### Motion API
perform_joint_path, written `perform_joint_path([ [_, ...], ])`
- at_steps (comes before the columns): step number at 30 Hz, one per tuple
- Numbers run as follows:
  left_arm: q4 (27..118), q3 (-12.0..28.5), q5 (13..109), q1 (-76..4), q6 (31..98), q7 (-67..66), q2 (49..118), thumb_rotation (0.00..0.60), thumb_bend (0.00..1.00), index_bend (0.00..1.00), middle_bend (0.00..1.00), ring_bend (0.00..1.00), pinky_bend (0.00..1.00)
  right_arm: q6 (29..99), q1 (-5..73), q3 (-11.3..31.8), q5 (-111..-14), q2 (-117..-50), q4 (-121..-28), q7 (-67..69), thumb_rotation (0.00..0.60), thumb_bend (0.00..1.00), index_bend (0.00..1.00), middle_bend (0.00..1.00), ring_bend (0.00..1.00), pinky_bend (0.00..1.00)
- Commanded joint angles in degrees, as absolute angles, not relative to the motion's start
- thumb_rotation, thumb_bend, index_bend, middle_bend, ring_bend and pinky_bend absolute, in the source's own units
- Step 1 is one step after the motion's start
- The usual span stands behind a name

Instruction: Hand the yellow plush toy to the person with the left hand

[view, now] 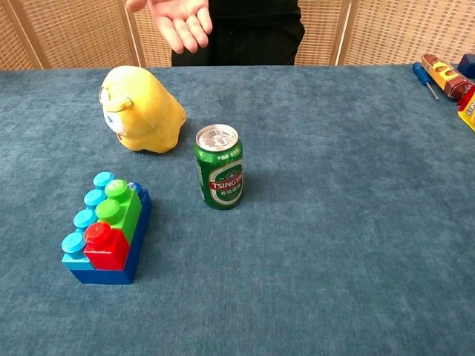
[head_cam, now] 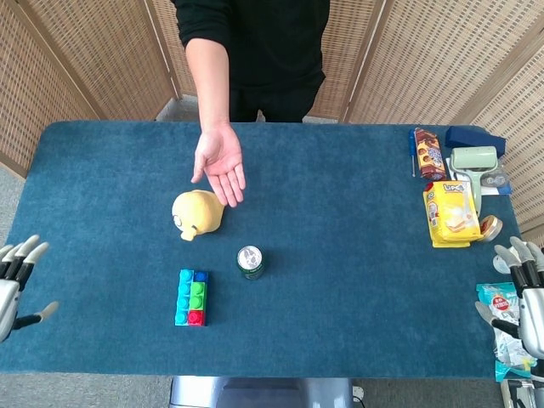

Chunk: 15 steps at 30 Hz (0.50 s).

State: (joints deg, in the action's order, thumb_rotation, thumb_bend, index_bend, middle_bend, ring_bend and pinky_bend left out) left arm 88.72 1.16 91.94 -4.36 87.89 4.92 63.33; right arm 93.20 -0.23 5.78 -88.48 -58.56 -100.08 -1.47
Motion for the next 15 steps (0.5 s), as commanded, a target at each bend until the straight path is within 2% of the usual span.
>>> perform_joint_path([
  [1, 86.79, 4.38, 93.1, -10.41, 83.4, 8.45, 65.84, 0.6, 0.11, 0.0, 0.0, 0.0, 0.07, 92.71, 0.06, 5.92, -88.07, -58.57, -100.13, -1.55, 0.6, 0.07, 0.13, 0.0, 0.01, 0.0],
  [5, 86.05, 6.19, 91.82, -14.63, 78.56, 8.78, 67.76, 0.6, 0.11, 0.0, 0.0, 0.0, 0.07, 92.46, 0.15, 6.12, -87.49, -58.5, -100.11, -1.38, 0.6, 0.07, 0.13, 0.0, 0.01, 0.0],
  [7, 84.95, 8.19, 90.12, -18.72, 74.02, 7.97, 70.67, 0.6, 0.11, 0.0, 0.0, 0.0, 0.07, 91.94, 0.3, 6.4, -86.6, -58.31, -99.96, -0.72, 0.6, 0.07, 0.13, 0.0, 0.01, 0.0],
  [15, 79.61, 11.67, 84.58, -27.13, 64.64, 4.02, 78.63, 0.6, 0.11, 0.0, 0.0, 0.0, 0.07, 90.67, 0.77, 6.83, -85.14, -57.89, -99.57, 0.6, 0.6, 0.07, 0.13, 0.0, 0.01, 0.0],
])
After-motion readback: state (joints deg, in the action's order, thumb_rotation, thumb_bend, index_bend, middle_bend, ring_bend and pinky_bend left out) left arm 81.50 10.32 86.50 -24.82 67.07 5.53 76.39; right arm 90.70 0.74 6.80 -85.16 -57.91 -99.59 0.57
